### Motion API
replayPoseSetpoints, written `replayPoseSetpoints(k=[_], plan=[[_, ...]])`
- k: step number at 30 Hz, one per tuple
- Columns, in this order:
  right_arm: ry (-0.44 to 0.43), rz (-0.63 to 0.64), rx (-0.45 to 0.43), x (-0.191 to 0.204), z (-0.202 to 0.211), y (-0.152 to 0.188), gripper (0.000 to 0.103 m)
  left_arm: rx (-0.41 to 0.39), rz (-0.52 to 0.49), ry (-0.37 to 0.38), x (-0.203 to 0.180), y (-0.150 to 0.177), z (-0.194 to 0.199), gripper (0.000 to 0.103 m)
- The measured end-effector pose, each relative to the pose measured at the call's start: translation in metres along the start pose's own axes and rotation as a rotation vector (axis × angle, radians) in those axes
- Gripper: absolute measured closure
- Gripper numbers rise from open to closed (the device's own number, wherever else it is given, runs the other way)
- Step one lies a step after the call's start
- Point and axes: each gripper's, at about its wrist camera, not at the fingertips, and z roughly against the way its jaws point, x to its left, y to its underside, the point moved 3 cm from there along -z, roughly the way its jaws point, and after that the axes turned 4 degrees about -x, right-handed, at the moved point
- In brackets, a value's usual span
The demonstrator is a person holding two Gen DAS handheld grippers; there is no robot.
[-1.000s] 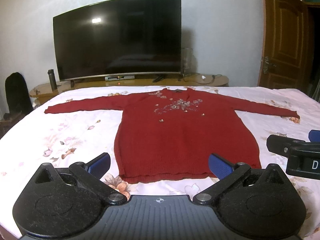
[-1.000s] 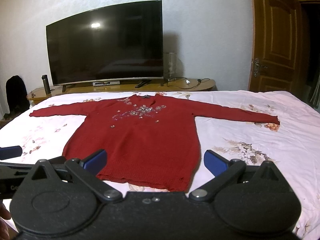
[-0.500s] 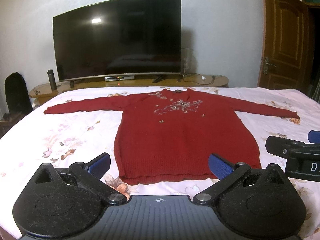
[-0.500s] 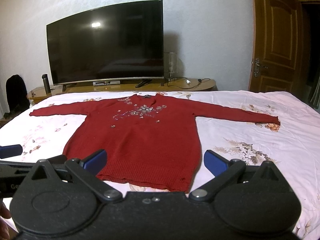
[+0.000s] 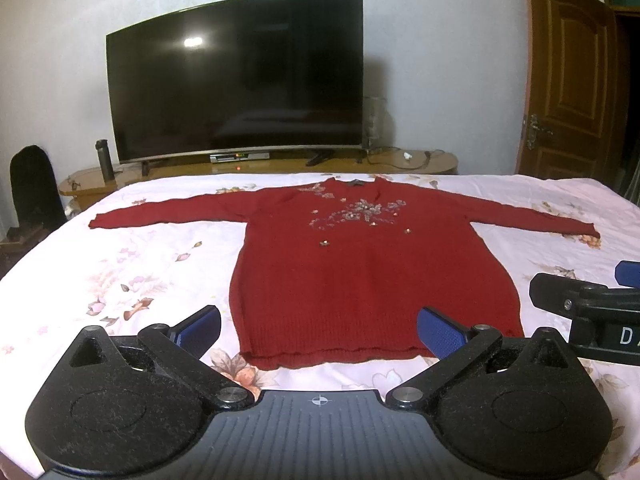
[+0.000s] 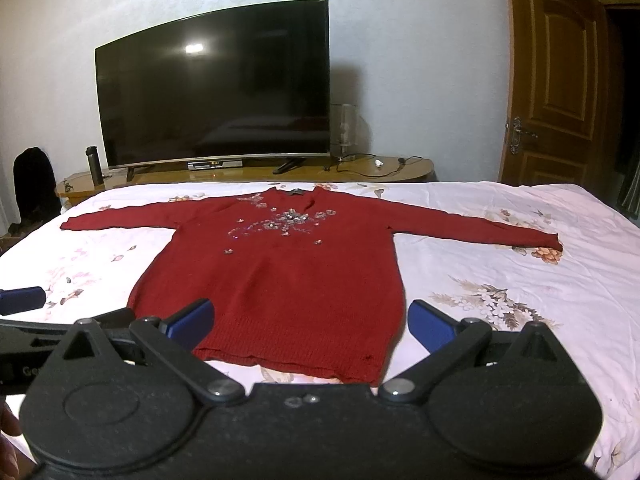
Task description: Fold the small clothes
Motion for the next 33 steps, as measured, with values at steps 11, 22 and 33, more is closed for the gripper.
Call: replayPoseSetpoints(k=[11, 22, 33], plan=[[-0.003, 0.005, -0.002, 0.0026, 0.0008, 0.0008, 0.001, 0.001, 0.002, -0.002, -0.0001, -0.0005, 0.0002, 0.000], [-0.007, 0.016, 0.004, 0.0051, -0.0008, 0.0011, 0.000, 0.003, 0.007, -0.002, 0.0029, -0.0022, -0.0015, 0.000], [-0.005, 0.025, 0.012, 0.0066, -0.0021, 0.0008, 0.001, 0.009, 0.016, 0.002, 0.0082, -0.0006, -0.0051, 0.000]])
